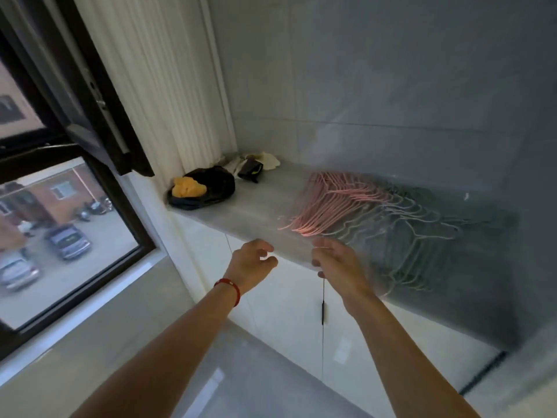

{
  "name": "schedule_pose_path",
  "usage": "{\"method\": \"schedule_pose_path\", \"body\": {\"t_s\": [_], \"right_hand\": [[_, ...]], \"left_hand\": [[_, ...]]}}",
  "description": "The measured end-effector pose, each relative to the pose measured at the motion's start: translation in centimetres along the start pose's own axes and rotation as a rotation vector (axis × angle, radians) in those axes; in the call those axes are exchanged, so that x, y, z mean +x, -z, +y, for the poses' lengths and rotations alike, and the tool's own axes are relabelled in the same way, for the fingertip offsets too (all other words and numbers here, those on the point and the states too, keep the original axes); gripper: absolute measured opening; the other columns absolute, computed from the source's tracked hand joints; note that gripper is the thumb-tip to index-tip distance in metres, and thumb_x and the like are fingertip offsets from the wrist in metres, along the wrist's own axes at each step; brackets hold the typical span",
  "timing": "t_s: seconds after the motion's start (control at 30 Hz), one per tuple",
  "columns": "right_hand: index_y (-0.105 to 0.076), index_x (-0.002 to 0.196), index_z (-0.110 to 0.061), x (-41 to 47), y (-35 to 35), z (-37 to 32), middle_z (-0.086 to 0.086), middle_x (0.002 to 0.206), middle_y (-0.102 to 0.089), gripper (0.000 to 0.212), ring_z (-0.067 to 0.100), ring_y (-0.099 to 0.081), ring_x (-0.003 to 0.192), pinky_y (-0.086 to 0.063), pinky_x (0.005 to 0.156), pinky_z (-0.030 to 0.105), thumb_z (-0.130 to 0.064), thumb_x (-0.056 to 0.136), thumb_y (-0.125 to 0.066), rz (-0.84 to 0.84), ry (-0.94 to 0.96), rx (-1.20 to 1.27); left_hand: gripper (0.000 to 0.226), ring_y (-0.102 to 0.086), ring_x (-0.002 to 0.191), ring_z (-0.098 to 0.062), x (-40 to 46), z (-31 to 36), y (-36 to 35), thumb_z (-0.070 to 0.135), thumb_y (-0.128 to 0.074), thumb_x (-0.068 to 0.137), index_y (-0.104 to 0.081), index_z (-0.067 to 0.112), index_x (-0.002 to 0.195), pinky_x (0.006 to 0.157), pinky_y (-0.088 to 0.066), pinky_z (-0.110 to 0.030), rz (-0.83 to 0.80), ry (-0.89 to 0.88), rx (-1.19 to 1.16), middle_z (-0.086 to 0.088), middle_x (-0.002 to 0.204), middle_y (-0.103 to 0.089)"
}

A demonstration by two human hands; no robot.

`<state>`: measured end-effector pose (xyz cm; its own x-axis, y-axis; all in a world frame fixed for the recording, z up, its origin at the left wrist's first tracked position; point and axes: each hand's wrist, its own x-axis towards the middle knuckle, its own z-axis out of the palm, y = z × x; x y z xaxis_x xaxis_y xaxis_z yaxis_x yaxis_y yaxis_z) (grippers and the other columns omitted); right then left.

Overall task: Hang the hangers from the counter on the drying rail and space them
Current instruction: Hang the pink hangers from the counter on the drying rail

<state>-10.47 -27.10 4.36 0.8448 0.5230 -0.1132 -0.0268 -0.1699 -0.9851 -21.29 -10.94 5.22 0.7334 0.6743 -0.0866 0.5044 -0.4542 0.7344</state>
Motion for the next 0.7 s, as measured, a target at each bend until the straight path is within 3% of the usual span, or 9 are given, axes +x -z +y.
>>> {"method": "schedule_pose_path", "body": {"t_s": [0.1, 0.2, 0.27, 0.33, 0.43, 0.57, 0.7], "right_hand": [[-0.060, 0.110, -0.023, 5.4, 0.9, -0.5, 0.001, 0.097, -0.069, 0.020, 0.018, -0.066, 0.091, -0.056, 0.084, 0.040, -0.014, 0.092, -0.059, -0.023, -0.036, 0.034], [-0.061, 0.108, -0.020, 10.3, 1.2, -0.5, 0.006, 0.097, -0.070, 0.015, 0.021, -0.067, 0.086, -0.058, 0.076, 0.037, -0.016, 0.094, -0.059, -0.048, -0.033, -0.013], [-0.066, 0.104, -0.014, 12.7, 0.9, -0.2, 0.005, 0.090, -0.072, 0.013, 0.016, -0.066, 0.075, -0.055, 0.061, 0.023, -0.013, 0.093, -0.060, -0.079, -0.048, -0.024], [-0.069, 0.098, -0.009, 14.7, 0.5, 0.1, 0.001, 0.079, -0.069, 0.011, 0.010, -0.063, 0.067, -0.047, 0.050, 0.015, -0.007, 0.091, -0.061, -0.107, -0.048, -0.052], [-0.068, 0.097, -0.010, 17.6, 0.1, 0.8, -0.006, 0.075, -0.068, 0.014, -0.005, -0.060, 0.059, -0.044, 0.049, 0.009, -0.002, 0.090, -0.058, -0.112, -0.036, -0.108], [-0.065, 0.107, -0.016, 21.1, -0.1, 1.7, -0.008, 0.081, -0.066, 0.017, -0.005, -0.052, 0.054, -0.035, 0.041, 0.007, -0.011, 0.092, -0.058, -0.058, -0.028, -0.177], [-0.064, 0.101, -0.021, 23.3, -0.7, 1.8, -0.007, 0.086, -0.068, 0.014, 0.008, -0.063, 0.073, -0.049, 0.059, 0.021, -0.011, 0.092, -0.060, 0.026, -0.036, -0.177]], "left_hand": [[0.030, -0.061, 0.104, -0.015, 4.8, 1.0, -1.0, 0.026, -0.069, 0.091, -0.066, 0.021, 0.120, 0.069, -0.046, -0.013, 0.012, 0.039, 0.009, 0.001, 0.122, -0.066], [0.053, -0.054, 0.106, -0.017, 9.3, 2.2, -2.2, 0.025, -0.067, 0.094, -0.049, 0.017, 0.143, 0.082, -0.045, -0.026, -0.084, 0.066, 0.036, -0.006, 0.132, -0.058], [0.068, -0.051, 0.117, -0.020, 12.1, 2.8, -3.1, 0.024, -0.066, 0.095, -0.033, 0.014, 0.154, 0.089, -0.041, -0.027, -0.162, 0.084, 0.051, -0.009, 0.142, -0.050], [0.074, -0.047, 0.134, -0.027, 14.9, 3.0, -3.9, 0.025, -0.067, 0.095, -0.029, 0.011, 0.156, 0.098, -0.041, -0.028, -0.193, 0.091, 0.046, -0.011, 0.154, -0.042], [0.084, -0.037, 0.146, -0.033, 19.4, 2.9, -4.8, 0.034, -0.072, 0.092, -0.027, 0.009, 0.158, 0.113, -0.037, -0.035, -0.221, 0.122, 0.088, -0.014, 0.160, -0.035], [0.096, -0.027, 0.150, -0.036, 24.9, 2.1, -5.7, 0.043, -0.072, 0.089, -0.018, 0.008, 0.160, 0.122, -0.029, -0.043, -0.270, 0.155, 0.222, -0.017, 0.164, -0.027], [0.111, -0.036, 0.146, -0.039, 28.2, 1.0, -6.7, 0.051, -0.080, 0.080, -0.018, 0.006, 0.160, 0.120, -0.035, -0.046, -0.358, 0.174, 0.249, -0.019, 0.160, -0.035]]}}
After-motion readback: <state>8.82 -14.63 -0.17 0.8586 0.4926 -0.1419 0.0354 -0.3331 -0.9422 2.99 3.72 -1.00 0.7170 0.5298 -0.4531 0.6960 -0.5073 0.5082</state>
